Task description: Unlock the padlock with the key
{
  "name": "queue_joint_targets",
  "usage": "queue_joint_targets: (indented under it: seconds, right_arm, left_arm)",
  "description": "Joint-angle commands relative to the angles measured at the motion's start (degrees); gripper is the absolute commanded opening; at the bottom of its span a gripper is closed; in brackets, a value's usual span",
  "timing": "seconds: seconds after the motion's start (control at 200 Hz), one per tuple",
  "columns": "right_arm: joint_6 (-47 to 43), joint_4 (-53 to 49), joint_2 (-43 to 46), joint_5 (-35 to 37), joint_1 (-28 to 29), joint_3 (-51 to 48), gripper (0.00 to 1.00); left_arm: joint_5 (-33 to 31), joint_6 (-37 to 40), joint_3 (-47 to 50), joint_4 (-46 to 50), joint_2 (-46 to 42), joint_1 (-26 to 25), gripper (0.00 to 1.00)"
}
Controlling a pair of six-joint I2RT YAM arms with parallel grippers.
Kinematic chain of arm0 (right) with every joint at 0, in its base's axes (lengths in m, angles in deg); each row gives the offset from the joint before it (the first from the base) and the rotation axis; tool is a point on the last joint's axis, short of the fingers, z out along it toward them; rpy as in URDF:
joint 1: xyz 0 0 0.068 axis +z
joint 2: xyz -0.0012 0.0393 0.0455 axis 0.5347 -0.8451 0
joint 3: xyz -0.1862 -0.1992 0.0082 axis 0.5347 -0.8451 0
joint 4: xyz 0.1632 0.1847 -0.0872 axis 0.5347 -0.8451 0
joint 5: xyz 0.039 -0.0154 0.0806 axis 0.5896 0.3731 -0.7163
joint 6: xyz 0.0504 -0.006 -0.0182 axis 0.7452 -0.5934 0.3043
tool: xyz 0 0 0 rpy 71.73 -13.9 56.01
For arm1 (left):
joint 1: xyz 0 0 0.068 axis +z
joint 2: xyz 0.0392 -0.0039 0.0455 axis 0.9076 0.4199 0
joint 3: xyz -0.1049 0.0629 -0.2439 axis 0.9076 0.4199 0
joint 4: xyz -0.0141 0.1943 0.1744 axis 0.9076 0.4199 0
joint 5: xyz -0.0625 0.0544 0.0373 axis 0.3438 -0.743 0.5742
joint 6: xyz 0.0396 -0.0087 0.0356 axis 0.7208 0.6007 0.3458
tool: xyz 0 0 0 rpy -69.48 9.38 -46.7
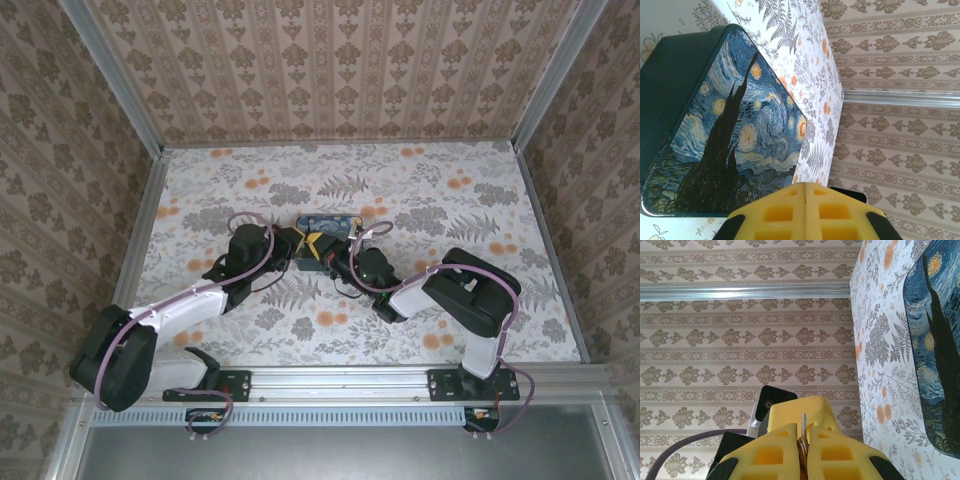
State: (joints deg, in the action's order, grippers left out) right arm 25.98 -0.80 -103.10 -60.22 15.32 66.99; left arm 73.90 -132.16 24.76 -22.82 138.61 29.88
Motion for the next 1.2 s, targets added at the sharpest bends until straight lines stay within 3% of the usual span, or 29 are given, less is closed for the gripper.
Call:
queue_joint_targets:
  seconds: [0.0,0.035,0.32,0.435,0.66,0.84,1.02,1.195]
  right_arm:
    - [0.4,-0.7,-1.5,1.1,0.5,-0.8,0.0]
    - [0.4,-0.7,-1.4,1.2,0.5,-1.0,0.01]
    - [-0.3,-0.7,0.9,1.1,-0.6,-3.4,0.49]
    - [-1.0,-0.8,2.8,0.4,-1.3,-6.8,0.59]
    - [-3.3,-1.4,6.6,-1.6,-3.9,-13.9,0.62]
    - [-7.3,-2.0,8.4,-7.3,-8.2,-15.8,0.62]
    - [-11.2,-2.7,10.4,-12.5,-11.6,-13.6,0.6]
    - [-13.9,-3.3,10.9,-17.8,-12.1,-7.6,0.56]
  left_arm:
    - [-0.9,1.1,-0.4,-3.2,-2.0,-0.5,0.0]
    - [-0.9,1.5,-0.6,-3.2,-2.1,-0.5,0.0]
    - [-1.3,5.5,-0.6,-2.0,-2.5,-0.5,0.0]
    - [-1.2,8.1,-1.0,-0.9,-2.6,-0.4,0.0]
    - [-0.5,16.0,-2.9,1.5,-2.4,0.2,0.0]
    - [1.1,24.3,-3.4,0.0,-2.6,0.9,0.0]
    - [4.1,32.2,-4.0,-2.3,-2.4,1.1,0.0]
    - [4.8,33.4,-2.5,-7.3,-1.7,1.1,0.0]
